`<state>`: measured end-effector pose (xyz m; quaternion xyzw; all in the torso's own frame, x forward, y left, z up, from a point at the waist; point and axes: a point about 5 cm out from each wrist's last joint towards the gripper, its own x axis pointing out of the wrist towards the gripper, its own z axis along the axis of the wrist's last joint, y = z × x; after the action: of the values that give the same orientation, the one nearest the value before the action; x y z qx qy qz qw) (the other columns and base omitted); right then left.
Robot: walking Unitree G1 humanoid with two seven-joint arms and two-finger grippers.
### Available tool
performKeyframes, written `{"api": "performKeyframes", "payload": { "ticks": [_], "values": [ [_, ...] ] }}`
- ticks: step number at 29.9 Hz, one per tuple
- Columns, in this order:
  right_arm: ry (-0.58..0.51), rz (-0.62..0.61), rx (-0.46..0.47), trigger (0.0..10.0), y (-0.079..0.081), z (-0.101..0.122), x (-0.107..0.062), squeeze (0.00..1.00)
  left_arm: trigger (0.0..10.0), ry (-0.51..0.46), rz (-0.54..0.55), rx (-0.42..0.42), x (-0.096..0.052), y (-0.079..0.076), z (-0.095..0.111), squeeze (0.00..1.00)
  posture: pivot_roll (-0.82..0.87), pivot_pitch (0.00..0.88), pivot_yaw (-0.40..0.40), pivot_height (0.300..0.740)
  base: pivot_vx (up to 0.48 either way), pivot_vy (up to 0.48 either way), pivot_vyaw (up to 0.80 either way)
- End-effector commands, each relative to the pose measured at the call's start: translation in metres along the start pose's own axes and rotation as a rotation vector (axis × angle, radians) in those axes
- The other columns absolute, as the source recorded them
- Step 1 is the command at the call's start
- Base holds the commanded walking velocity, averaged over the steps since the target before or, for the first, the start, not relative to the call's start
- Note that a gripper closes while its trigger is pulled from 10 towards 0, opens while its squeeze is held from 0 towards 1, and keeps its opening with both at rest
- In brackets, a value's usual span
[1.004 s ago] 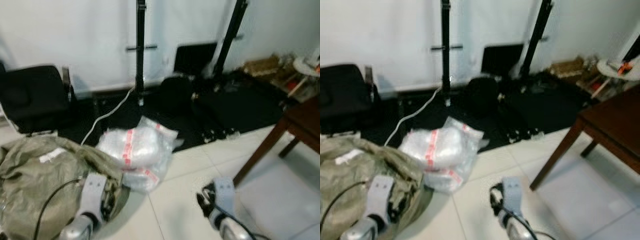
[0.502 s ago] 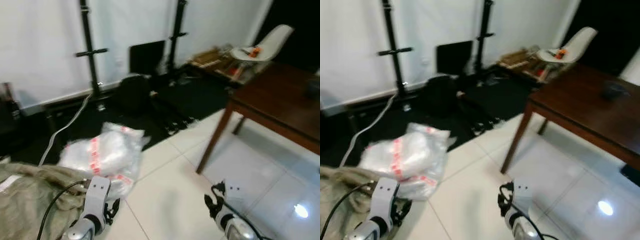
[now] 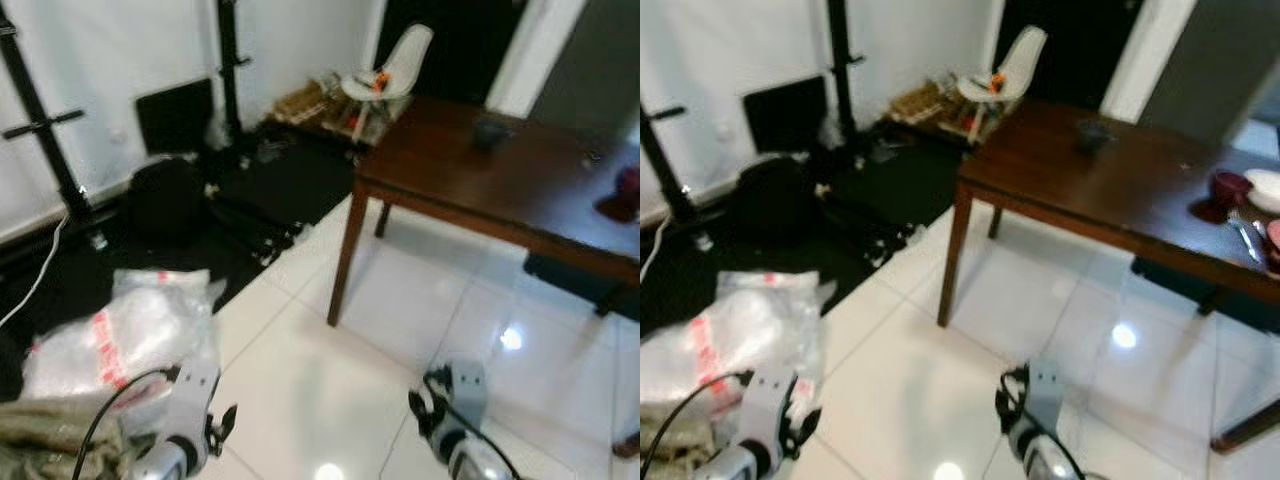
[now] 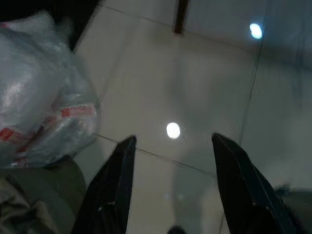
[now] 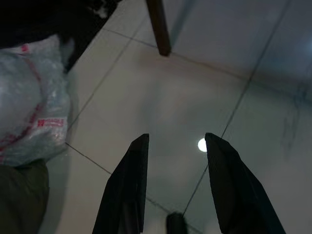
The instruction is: Setting the table
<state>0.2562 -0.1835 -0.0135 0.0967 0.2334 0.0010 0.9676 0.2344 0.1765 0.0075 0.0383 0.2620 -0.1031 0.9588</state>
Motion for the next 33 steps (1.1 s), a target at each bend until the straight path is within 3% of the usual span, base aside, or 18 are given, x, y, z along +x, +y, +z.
{"api": "performKeyframes", "payload": {
  "ticks": [1,13,22,33],
  "values": [
    [0.002,-0.021,0.004,10.0,-0.007,-0.002,-0.002,0.00,10.0,-0.003,-0.018,0.013,0.001,-0.005,0.000,0.00,-0.03,0.000,0.041,0.740,0.000,0.000,-0.80],
    [-0.034,-0.020,0.024,10.0,-0.007,0.004,-0.001,0.00,10.0,-0.037,-0.017,0.040,0.003,-0.005,0.006,0.00,-0.03,0.000,0.041,0.740,0.000,0.000,-0.80],
    [-0.059,-0.022,0.032,10.0,-0.007,0.010,0.000,0.00,10.0,-0.130,-0.020,0.034,0.008,-0.004,0.028,0.00,-0.04,0.000,0.044,0.740,0.000,0.000,-0.80],
    [-0.162,0.010,0.046,10.0,0.003,0.032,0.004,0.00,10.0,-0.221,-0.063,0.093,0.009,-0.018,0.052,0.00,-0.04,0.000,0.048,0.740,0.000,0.000,-0.72]
  ]
}}
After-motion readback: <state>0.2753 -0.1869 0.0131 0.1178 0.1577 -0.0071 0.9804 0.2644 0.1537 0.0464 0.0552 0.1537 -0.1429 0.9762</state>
